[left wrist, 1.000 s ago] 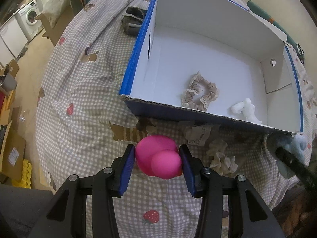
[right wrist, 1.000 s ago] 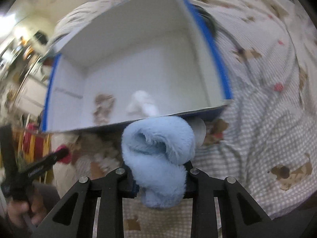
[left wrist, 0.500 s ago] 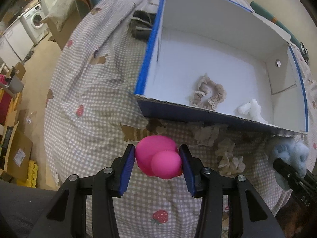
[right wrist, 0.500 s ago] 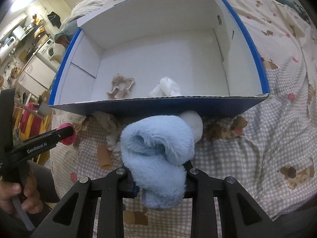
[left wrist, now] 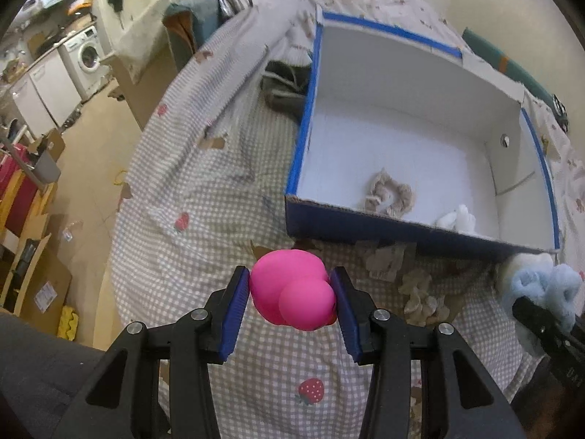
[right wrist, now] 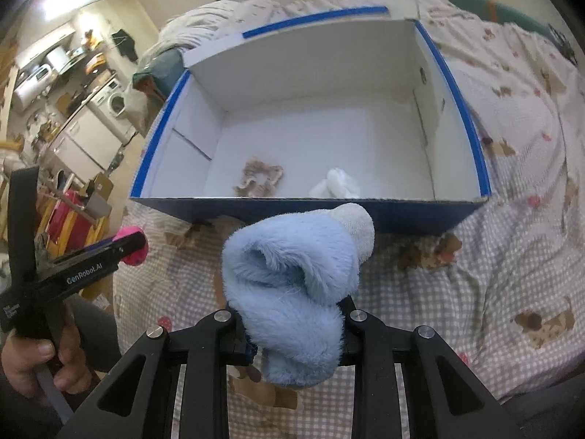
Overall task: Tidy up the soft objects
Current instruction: 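Lift both held items and carry them over the box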
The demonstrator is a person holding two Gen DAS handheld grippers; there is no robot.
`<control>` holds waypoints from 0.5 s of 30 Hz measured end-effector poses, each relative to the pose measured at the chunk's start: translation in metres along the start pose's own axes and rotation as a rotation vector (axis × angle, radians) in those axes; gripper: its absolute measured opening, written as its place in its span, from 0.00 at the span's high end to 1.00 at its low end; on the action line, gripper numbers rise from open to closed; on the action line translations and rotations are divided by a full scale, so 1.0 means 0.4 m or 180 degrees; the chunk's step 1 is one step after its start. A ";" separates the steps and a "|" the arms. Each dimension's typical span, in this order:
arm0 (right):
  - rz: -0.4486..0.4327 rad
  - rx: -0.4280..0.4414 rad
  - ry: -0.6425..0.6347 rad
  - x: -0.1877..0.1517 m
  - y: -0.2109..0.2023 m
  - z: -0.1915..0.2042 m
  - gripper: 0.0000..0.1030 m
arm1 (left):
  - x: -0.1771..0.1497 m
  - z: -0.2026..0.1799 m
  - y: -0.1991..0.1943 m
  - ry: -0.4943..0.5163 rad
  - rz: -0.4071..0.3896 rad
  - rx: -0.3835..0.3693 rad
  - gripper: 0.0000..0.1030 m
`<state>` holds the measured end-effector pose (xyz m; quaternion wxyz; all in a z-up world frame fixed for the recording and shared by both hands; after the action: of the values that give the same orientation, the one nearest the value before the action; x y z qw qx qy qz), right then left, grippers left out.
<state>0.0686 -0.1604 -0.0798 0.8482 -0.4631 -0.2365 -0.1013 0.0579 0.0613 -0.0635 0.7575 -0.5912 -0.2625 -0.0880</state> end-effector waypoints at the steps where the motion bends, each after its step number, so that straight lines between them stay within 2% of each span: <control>1: -0.0016 0.0014 -0.0009 0.003 -0.005 0.003 0.72 | 0.004 0.001 -0.005 -0.0025 -0.0030 0.0007 0.59; 6: -0.0142 0.0052 -0.0037 0.016 -0.033 0.008 0.72 | 0.017 -0.008 -0.027 -0.0043 -0.0189 0.0025 0.59; 12: -0.0354 0.0061 -0.0064 0.054 -0.064 0.027 0.72 | 0.046 -0.013 -0.078 -0.0038 -0.0543 0.0078 0.59; 15: -0.0381 0.0133 -0.0042 0.069 -0.072 0.038 0.72 | 0.057 -0.016 -0.094 -0.0049 -0.0577 0.0033 0.59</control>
<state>0.0765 -0.1624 -0.0380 0.8485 -0.4309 -0.2713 -0.1438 0.0624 0.0485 -0.0212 0.7475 -0.5617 -0.3212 -0.1503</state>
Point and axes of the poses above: each gripper's, at about its wrist camera, not at the fingertips, and y roughly the way its jaws point, z to its left, x to its top, the point moved 7 cm from there along y, roughly the way its jaws point, and after that the axes turned 11 degrees about x, right-handed, at the moved point
